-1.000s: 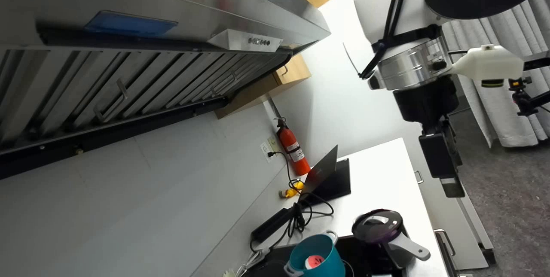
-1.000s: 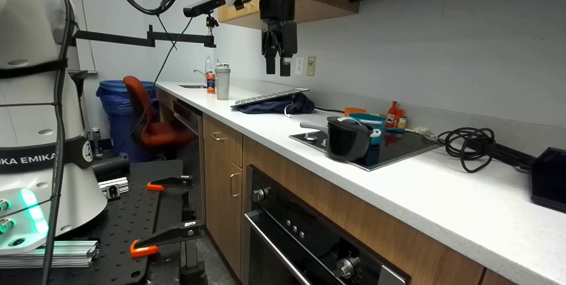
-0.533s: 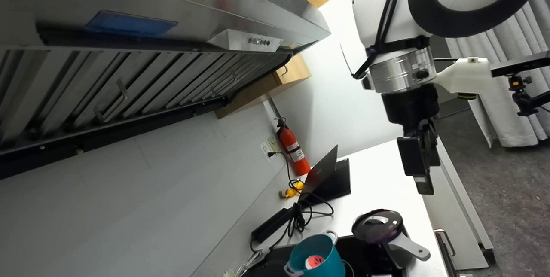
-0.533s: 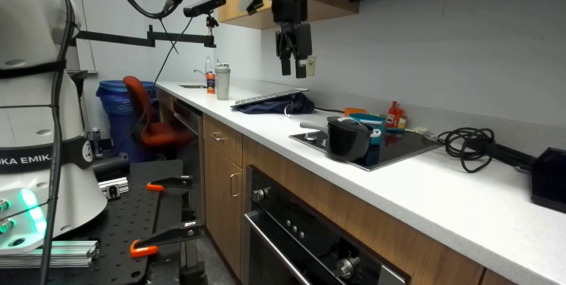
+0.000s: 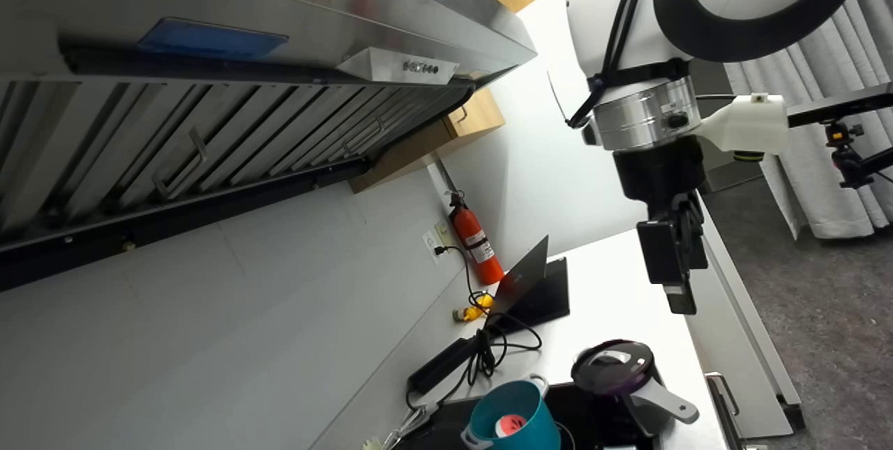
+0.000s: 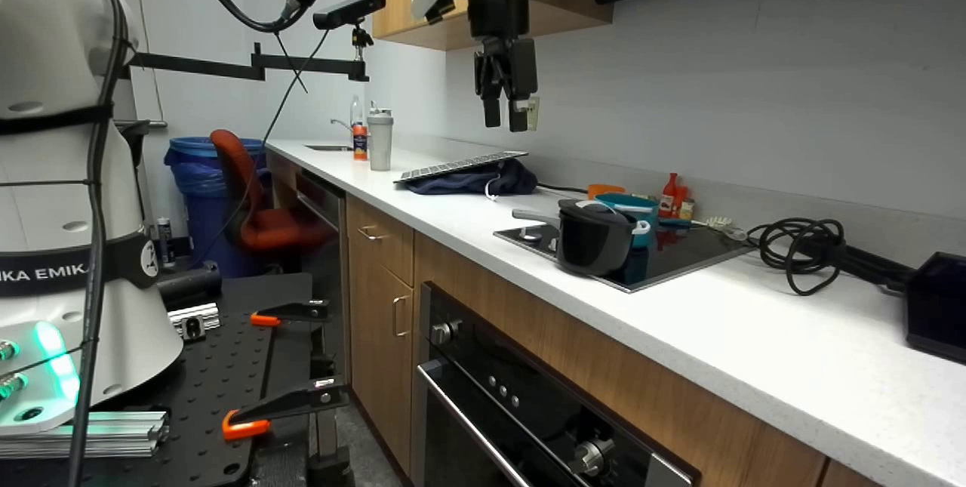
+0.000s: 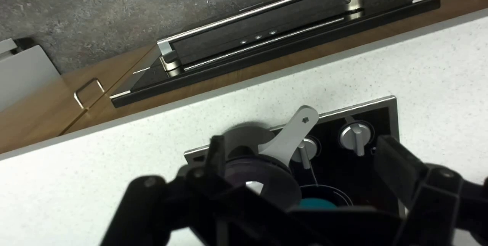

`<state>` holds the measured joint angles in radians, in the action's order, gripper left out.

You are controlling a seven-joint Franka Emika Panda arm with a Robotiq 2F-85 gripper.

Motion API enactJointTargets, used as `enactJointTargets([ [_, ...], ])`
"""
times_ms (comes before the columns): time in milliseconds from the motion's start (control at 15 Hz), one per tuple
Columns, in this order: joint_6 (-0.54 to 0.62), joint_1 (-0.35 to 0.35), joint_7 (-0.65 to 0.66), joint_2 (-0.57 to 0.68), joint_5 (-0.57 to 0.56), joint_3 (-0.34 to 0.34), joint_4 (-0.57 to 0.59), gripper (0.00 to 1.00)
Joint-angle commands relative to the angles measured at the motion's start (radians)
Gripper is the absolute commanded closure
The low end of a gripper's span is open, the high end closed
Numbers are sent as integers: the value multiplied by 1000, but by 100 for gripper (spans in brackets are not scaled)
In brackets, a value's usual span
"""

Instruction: Take the lid on the black pot and put it on the blue pot, then take the purple object in the pot and put it on the counter, then take the lid on the blue pot and put it back on the black pot

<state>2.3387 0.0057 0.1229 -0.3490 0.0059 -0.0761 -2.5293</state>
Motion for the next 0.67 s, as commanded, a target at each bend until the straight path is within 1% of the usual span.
enactJointTargets([
  [0, 2, 7, 14, -1, -1, 1, -2, 0],
  [600, 38, -7, 21, 99, -29, 2, 85, 0],
])
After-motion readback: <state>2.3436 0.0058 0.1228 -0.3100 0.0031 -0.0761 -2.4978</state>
